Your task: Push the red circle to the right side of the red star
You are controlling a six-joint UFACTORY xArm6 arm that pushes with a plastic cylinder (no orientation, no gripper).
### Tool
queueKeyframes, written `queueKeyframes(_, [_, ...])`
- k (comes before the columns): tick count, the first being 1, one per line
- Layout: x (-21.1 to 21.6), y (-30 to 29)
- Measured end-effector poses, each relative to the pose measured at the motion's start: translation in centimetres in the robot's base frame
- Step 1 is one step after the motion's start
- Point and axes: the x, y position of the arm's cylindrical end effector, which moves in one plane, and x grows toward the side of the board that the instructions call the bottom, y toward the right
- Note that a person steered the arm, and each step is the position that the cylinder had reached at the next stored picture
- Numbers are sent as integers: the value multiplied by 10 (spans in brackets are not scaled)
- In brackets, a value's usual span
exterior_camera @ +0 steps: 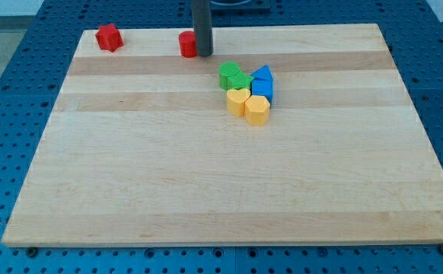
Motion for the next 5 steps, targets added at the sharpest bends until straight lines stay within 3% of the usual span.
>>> queueKeyframes(5, [-29,-42])
